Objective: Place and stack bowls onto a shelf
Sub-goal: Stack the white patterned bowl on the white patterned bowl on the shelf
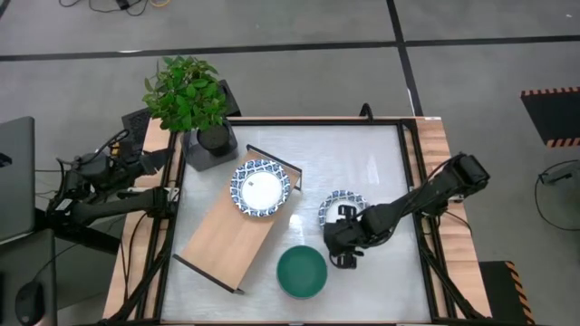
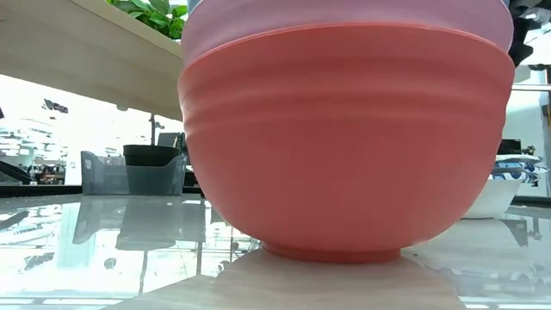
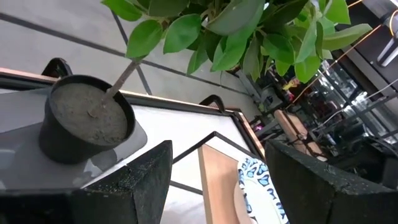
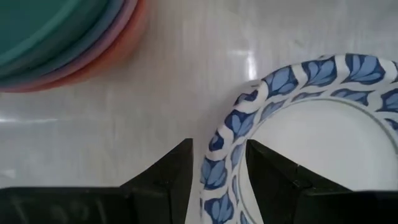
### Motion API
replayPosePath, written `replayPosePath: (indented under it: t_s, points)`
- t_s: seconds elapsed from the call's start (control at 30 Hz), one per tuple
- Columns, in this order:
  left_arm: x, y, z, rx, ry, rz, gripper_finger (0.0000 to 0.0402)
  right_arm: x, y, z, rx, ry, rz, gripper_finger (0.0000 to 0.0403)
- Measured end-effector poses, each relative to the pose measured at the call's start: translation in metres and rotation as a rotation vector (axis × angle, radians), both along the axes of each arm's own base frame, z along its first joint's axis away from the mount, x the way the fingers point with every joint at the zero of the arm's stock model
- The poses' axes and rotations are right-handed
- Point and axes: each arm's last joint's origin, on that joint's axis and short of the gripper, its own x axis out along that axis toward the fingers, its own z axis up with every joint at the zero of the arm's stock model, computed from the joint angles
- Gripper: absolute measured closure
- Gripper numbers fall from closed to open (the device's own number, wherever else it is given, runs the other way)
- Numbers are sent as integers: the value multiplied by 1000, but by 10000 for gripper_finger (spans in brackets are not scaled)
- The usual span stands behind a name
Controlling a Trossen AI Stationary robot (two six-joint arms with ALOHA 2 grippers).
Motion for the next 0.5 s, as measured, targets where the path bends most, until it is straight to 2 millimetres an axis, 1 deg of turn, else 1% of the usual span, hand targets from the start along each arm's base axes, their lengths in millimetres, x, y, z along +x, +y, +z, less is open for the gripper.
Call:
replayPosePath:
  t_s: [0.27,0.4,0.5]
  points:
    - [0,0,0,0,2,-2,159,5,3,-20,-31,68,-30,230]
    - [0,0,-1,-2,11,-3,159,5,3,-21,-21,69,-75,232]
    - [0,0,-2,-4,19,-3,159,3,1,-19,-28,71,-101,245]
